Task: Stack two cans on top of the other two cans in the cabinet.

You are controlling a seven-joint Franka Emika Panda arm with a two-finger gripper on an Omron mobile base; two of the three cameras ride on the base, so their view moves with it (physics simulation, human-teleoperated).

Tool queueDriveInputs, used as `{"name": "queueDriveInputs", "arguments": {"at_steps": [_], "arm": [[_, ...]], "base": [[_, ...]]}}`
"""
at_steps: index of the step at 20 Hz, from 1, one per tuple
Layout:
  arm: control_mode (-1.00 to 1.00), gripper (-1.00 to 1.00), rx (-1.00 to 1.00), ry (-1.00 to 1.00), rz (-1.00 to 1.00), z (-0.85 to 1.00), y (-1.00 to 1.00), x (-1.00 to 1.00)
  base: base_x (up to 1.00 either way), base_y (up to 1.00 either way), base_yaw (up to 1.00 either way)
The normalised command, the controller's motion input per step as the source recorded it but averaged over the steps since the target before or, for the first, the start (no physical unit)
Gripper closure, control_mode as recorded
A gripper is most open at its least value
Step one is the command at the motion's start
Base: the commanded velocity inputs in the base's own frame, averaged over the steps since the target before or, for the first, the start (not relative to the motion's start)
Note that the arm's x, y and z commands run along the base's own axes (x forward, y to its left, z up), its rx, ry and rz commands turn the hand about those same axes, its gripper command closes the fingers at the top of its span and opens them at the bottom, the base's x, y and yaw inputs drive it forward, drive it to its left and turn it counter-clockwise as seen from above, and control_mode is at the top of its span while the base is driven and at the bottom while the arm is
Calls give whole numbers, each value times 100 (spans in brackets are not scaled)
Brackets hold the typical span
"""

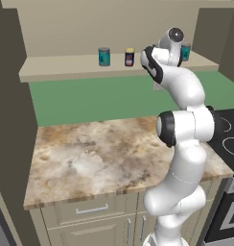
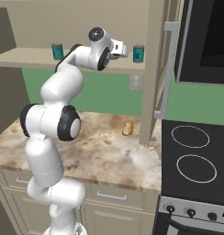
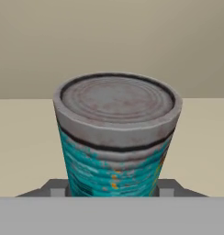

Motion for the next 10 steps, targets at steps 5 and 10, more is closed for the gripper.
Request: {"name": "queueDriveInputs", "arguments": {"at_steps": [5, 10], "arm": [[-100, 100, 0, 0, 0, -4, 0, 0], [-100, 100, 0, -3, 0, 1, 0, -4]], "base": [[0, 0, 0], [0, 0, 0]]}}
